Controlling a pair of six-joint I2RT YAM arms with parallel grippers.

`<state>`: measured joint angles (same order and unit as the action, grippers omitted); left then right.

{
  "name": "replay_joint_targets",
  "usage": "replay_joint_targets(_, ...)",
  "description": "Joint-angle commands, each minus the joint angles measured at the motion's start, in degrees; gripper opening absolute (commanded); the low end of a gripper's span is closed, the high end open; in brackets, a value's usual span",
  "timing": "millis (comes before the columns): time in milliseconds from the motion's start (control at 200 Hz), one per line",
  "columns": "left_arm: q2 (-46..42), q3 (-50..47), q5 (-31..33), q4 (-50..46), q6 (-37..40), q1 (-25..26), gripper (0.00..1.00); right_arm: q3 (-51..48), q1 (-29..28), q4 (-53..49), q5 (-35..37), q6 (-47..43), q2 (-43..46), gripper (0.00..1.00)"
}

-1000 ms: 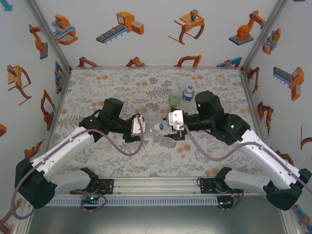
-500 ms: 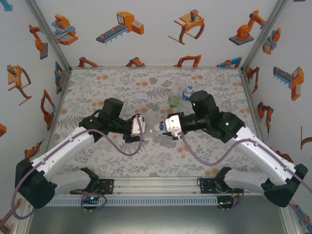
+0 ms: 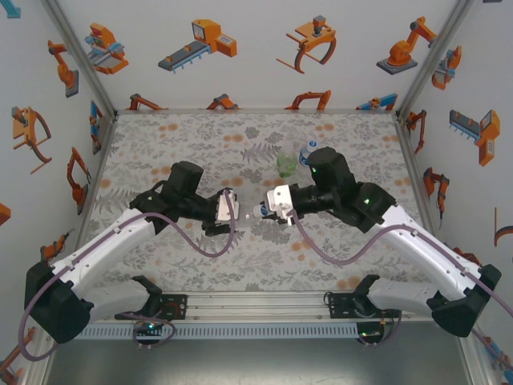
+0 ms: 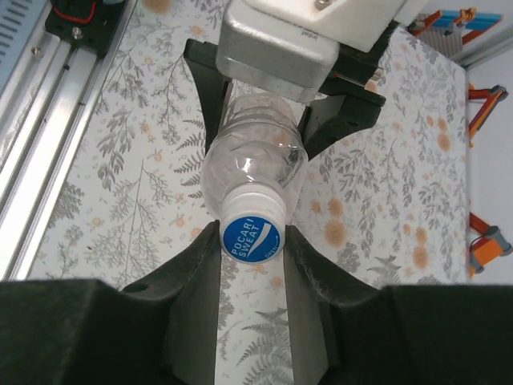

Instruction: Screw on the bottle caps

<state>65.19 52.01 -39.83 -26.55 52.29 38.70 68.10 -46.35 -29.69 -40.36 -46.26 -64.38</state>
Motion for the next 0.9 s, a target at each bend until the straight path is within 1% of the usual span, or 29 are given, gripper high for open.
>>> replay_joint_targets(0, -0.98, 0.27, 0.37, 1.13, -0.9, 0.13, 0.0, -2.6, -0.5, 8.18, 2.43, 17.21, 1.08, 0.11)
replay_joint_targets(25, -1.03, 0.29, 0.99, 1.35, -1.33, 0.15, 0.0, -3.31, -0.48, 9.92, 3.81, 21.64, 1.24, 0.08)
replay_joint_targets(65, -1.19, 0.12, 1.94, 1.78, -1.91, -0.03, 0.0, -4.39, -0.45, 12.59, 6.75, 29.25, 1.36, 0.0)
replay_joint_targets(180, -1.59, -0.42, 3.62, 3.48, -3.46, -0.68, 0.0, -6.84, -0.48, 19.05, 17.77, 54.28, 1.35, 0.0)
replay_joint_targets(305, -1.43, -0.6, 3.78, 5.16, -5.08, -1.81, 0.0, -10.75, -0.5, 24.24, 26.76, 81.71, 0.93, 0.0)
replay_joint_targets(396, -0.81, -0.29, 4.33, 5.32, -5.7, -2.13, 0.0, -13.3, -0.5, 24.39, 31.1, 100.8, 0.51, 0.0)
replay_joint_targets(451, -0.56, -0.15, 4.84, 5.36, -6.01, -2.18, 0.0, -14.2, -0.45, 23.66, 31.57, 109.2, 0.08, 0.0)
replay_joint_targets(481, -0.43, -0.15, 5.0, 5.34, -6.11, -2.18, 0.0, -14.03, -0.5, 22.87, 31.61, 110.73, -0.17, 0.0)
replay_joint_targets(586, -0.11, 0.0, 4.95, 5.45, -6.34, -2.26, 0.0, -12.11, -0.5, 17.31, 33.87, 111.33, -0.66, 0.0)
replay_joint_targets(726, 0.03, -0.06, 4.53, 5.45, -6.17, -2.28, 0.0, -13.08, -0.5, 18.64, 33.79, 111.3, -0.49, 0.0)
replay_joint_targets(791, -0.03, -0.14, 4.38, 5.39, -6.0, -2.23, 0.0, -13.33, -0.47, 20.85, 32.97, 108.79, -0.25, 0.0)
replay_joint_targets(871, -0.21, -0.23, 4.0, 5.3, -5.74, -2.23, 0.0, -12.7, -0.5, 23.14, 31.31, 102.86, 0.25, 0.0)
replay_joint_targets(896, -0.2, -0.24, 3.9, 5.28, -5.65, -2.29, 0.0, -12.03, -0.5, 23.1, 30.86, 100.14, 0.45, 0.04)
